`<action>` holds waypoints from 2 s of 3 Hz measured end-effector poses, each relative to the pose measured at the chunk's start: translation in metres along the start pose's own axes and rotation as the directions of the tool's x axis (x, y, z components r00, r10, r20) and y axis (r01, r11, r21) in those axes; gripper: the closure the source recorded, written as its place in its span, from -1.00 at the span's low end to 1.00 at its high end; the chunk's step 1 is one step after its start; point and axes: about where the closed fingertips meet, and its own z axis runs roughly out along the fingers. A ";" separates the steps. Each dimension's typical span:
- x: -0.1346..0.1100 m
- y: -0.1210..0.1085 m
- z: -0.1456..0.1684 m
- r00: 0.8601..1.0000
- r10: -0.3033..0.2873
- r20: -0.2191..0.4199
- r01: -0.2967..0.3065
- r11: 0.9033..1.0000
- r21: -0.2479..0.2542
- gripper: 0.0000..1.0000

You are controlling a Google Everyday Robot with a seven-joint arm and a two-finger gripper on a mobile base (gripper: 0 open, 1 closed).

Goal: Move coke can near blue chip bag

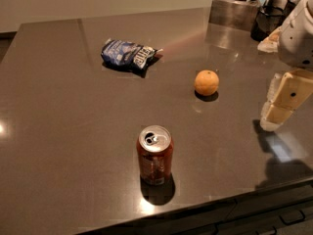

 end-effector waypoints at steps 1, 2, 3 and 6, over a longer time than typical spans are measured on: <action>0.000 0.000 0.000 1.000 0.000 0.000 0.000 1.000 0.000 -1.00; -0.003 0.001 -0.001 1.000 0.003 0.018 -0.002 1.000 -0.007 -1.00; -0.017 0.010 0.001 0.995 0.010 0.100 -0.005 0.999 -0.052 -1.00; -0.122 0.101 0.036 0.914 -0.122 0.387 0.185 0.974 -0.131 -1.00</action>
Offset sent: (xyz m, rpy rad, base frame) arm -0.0002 0.0032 -0.0013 0.0311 0.0267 0.0051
